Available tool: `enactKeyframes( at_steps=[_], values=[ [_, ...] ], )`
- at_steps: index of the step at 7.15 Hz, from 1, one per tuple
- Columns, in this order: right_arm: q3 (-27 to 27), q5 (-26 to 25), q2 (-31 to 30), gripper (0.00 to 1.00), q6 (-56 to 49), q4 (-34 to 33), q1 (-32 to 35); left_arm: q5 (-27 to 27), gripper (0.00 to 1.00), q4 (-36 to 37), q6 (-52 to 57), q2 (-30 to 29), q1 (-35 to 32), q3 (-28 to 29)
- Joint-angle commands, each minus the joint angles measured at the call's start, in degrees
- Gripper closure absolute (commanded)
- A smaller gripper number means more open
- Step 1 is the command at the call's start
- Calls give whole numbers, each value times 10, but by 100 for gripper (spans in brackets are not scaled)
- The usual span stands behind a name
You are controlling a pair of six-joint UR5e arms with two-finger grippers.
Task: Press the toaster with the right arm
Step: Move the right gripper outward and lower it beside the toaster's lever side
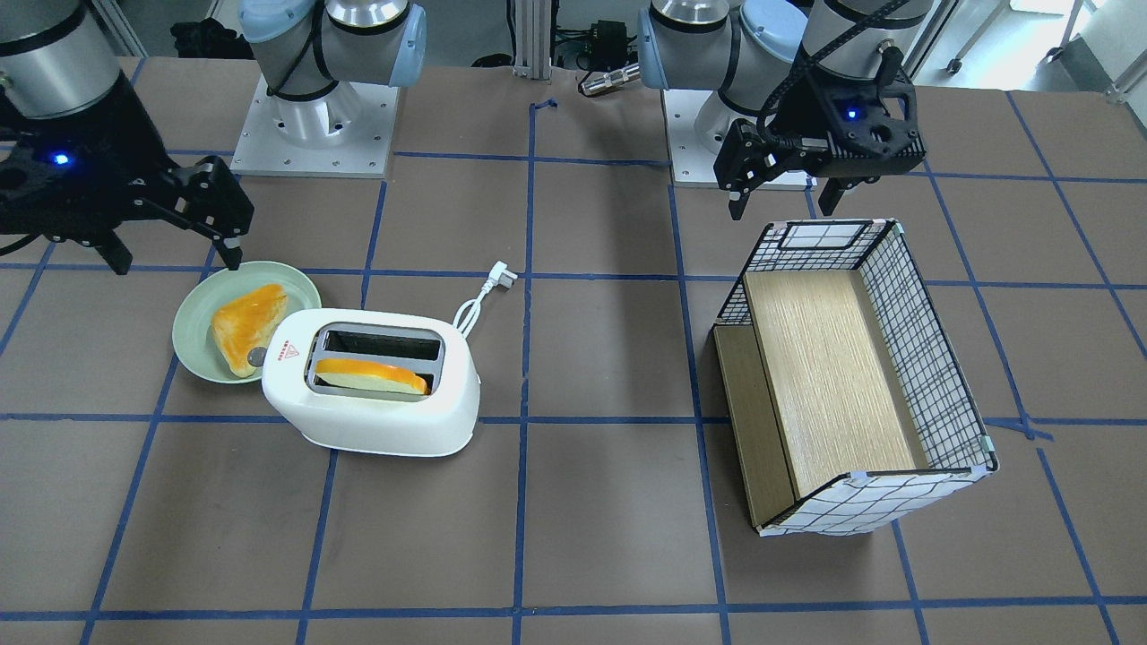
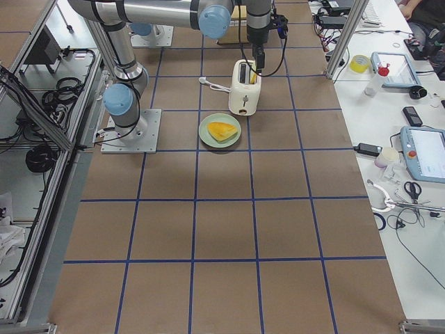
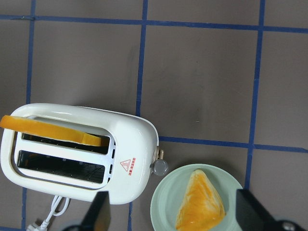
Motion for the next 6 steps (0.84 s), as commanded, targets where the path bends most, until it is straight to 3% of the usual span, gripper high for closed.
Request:
enactKeyframes(
  at_steps=[1, 2, 3, 6],
  values=[
    [3, 86, 25, 62, -24, -6, -31, 0, 0, 0, 0, 0, 0, 0],
    [5, 166, 44, 71, -77, 5, -69, 0, 0, 0, 0, 0, 0, 0],
    [7, 201, 62, 82, -134, 25, -100, 0, 0, 0, 0, 0, 0, 0],
    [56, 274, 63, 100, -139, 74, -123, 0, 0, 0, 0, 0, 0, 0]
  ],
)
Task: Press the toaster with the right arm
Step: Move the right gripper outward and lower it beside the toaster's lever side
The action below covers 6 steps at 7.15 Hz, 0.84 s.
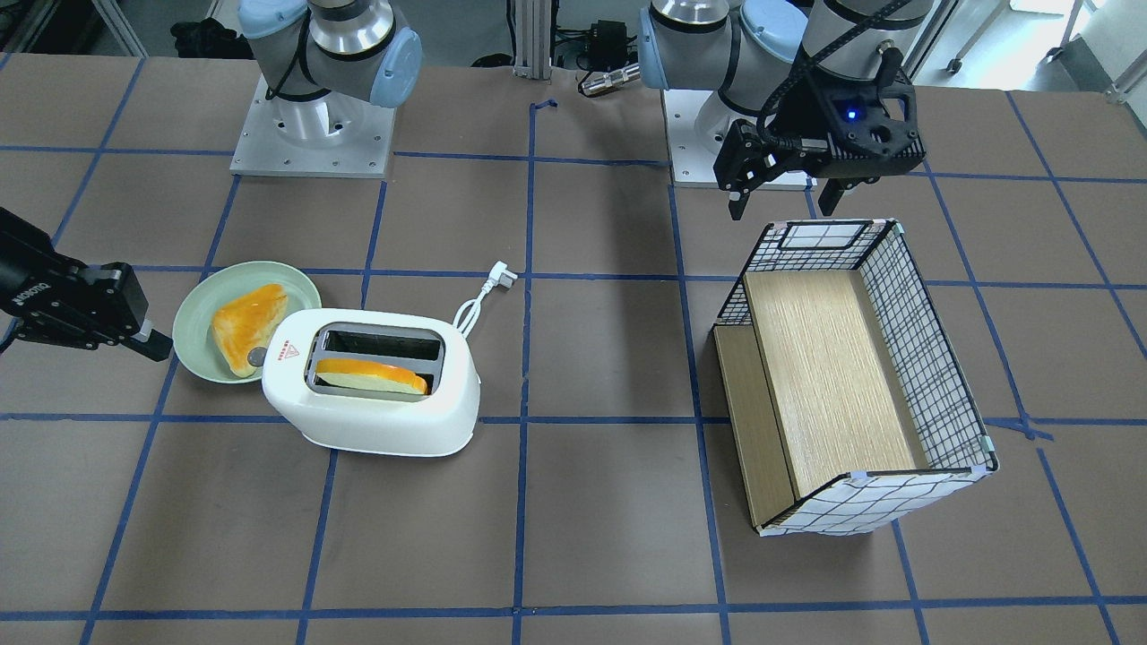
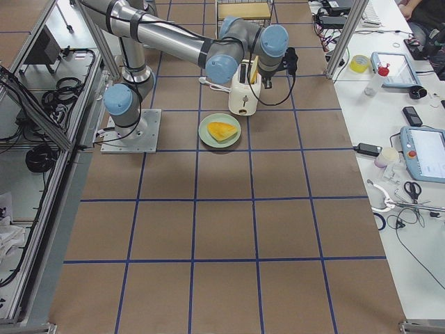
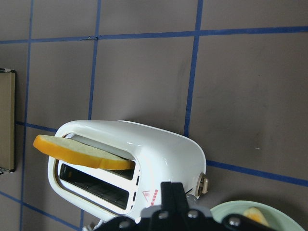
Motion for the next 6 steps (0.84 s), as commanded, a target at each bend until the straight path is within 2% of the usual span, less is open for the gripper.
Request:
enactKeyframes(
  at_steps=[1, 3, 6],
  values=[
    [54, 46, 1, 100, -6, 31, -25, 0, 0, 0, 0, 0, 0, 0],
    [82, 61, 4, 100, -97, 21, -49, 0, 0, 0, 0, -1, 0, 0],
    [94, 90, 14, 100, -104, 4, -53, 0, 0, -1, 0, 0, 0, 0]
  ],
)
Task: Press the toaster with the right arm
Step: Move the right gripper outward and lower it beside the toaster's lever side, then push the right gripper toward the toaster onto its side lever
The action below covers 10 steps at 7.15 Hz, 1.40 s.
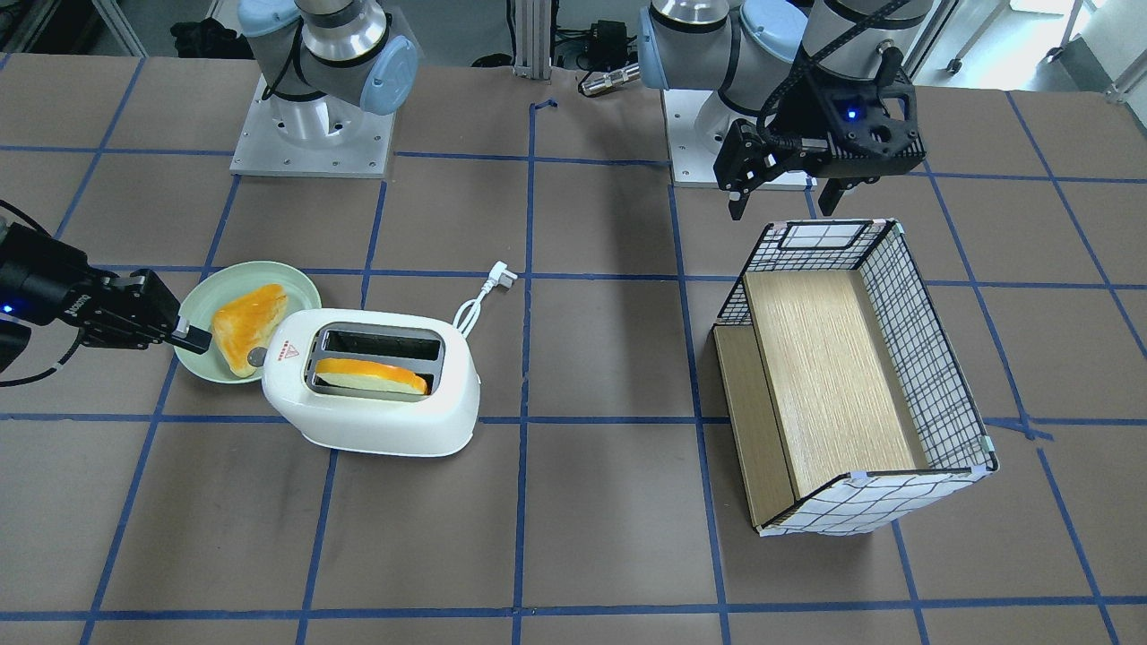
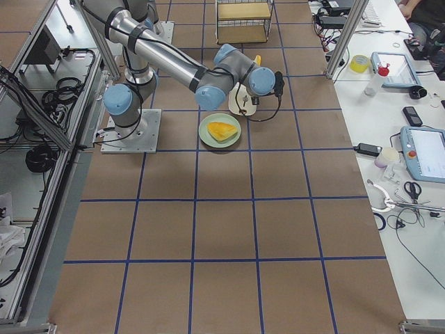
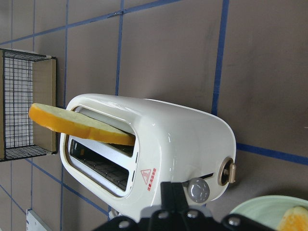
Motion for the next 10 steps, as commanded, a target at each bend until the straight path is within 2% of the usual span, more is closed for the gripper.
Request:
enactKeyframes(
  at_steps=[1, 2, 4, 10],
  values=[
    [20, 18, 11, 100, -2, -22, -1, 0, 0, 0, 0, 0, 0, 0],
    [36, 30, 20, 100, -5, -23, -1, 0, 0, 0, 0, 0, 0, 0],
    [62, 21, 23, 100, -9, -24, -1, 0, 0, 0, 0, 0, 0, 0],
    [72, 19, 42, 100, -5, -46, -1, 0, 0, 0, 0, 0, 0, 0]
  ],
)
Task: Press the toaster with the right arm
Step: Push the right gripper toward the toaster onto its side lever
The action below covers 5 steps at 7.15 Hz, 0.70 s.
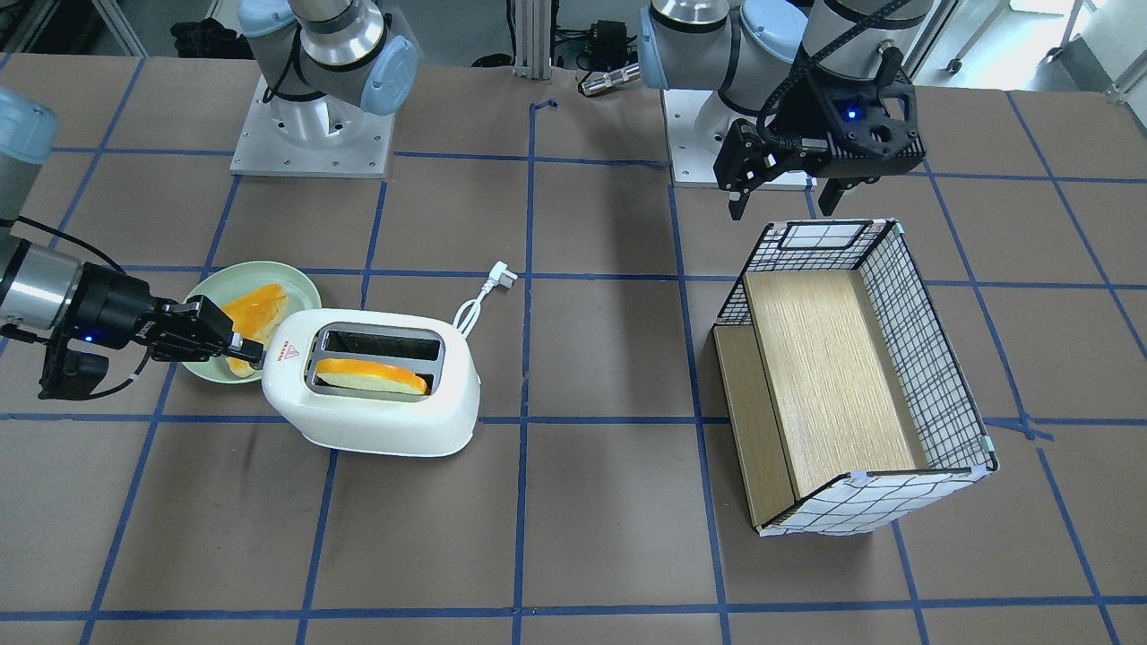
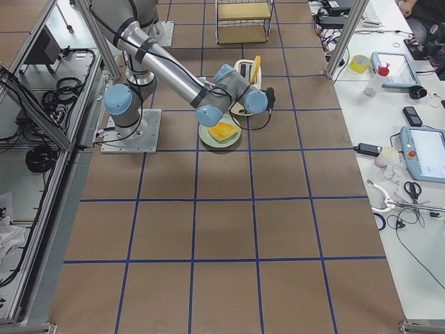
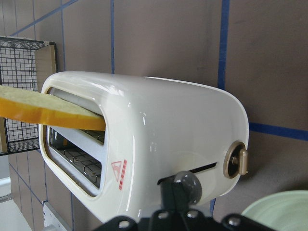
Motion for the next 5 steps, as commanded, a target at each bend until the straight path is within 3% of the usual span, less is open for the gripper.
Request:
enactKeyframes(
  at_steps=[1, 5],
  values=[
    [1, 0, 6, 100, 1, -12, 0, 0, 0, 0, 0, 0, 0, 0],
    [2, 0, 29, 100, 1, -26, 0, 0, 0, 0, 0, 0, 0, 0]
  ],
)
